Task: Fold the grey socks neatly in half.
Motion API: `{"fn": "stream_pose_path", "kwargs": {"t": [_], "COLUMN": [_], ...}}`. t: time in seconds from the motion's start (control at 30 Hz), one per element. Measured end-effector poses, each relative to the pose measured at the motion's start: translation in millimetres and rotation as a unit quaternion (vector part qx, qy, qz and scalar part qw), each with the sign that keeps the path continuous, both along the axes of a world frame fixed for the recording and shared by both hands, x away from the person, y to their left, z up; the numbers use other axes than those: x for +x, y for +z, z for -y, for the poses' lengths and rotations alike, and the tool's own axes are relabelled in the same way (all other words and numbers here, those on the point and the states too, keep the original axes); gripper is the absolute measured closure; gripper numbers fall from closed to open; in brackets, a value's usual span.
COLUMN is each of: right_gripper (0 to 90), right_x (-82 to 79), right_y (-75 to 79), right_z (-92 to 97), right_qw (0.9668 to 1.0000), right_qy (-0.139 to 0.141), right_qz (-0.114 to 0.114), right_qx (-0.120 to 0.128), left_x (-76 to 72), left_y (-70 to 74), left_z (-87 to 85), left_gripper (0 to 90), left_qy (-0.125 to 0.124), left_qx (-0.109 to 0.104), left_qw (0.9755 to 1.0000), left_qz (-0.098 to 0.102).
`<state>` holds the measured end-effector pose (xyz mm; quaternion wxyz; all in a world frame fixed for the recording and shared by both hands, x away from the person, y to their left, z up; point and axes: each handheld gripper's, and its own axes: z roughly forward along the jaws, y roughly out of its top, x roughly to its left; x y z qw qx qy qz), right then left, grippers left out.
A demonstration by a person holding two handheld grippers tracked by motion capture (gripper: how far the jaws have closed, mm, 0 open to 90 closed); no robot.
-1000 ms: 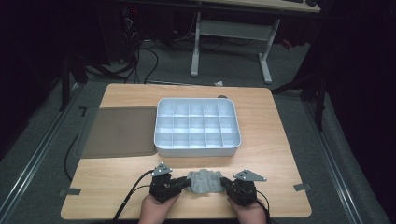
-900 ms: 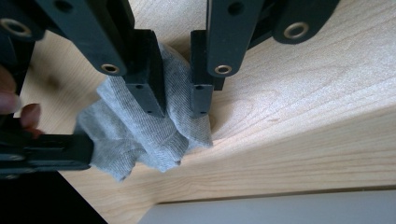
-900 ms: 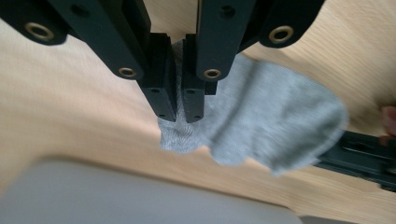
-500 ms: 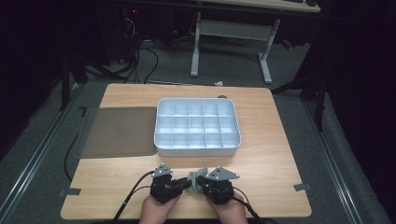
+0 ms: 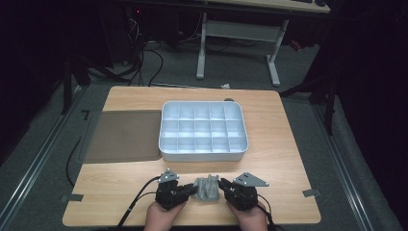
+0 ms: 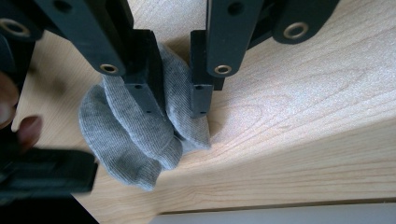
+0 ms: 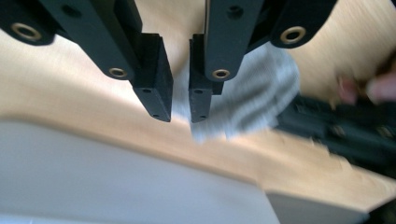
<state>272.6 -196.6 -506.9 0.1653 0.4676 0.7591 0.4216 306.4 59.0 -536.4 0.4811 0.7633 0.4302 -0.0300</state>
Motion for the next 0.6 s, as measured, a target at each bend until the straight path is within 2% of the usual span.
{"fn": "stream_pose_path", "kwargs": {"t": [0.1,0.17,0.4,0.6], "right_gripper": [79.8,79.9,80.4,82.3], "right_x": [0.5,2.5,7.4,10.0], "right_y": [-8.8,-13.2,-19.4,-19.3], "right_z": [-7.9,-15.5,-33.6,-39.2], "right_qw": [0.9998,0.9995,0.9986,0.998], "right_qy": [0.013,0.021,0.043,0.052], "right_qz": [-0.017,-0.02,-0.028,-0.036], "right_qx": [-0.002,-0.01,-0.015,0.002], "left_x": [-0.2,-0.7,-2.0,-2.7], "left_y": [0.0,0.2,0.7,1.0], "left_z": [0.6,1.2,4.4,6.2], "left_gripper": [76.5,76.6,77.5,78.5], "left_qy": [0.0,0.0,-0.001,0.001], "left_qx": [0.001,0.006,0.022,0.032], "left_qw": [1.0,1.0,0.9997,0.9993], "left_qz": [0.001,0.003,0.014,0.02]}}
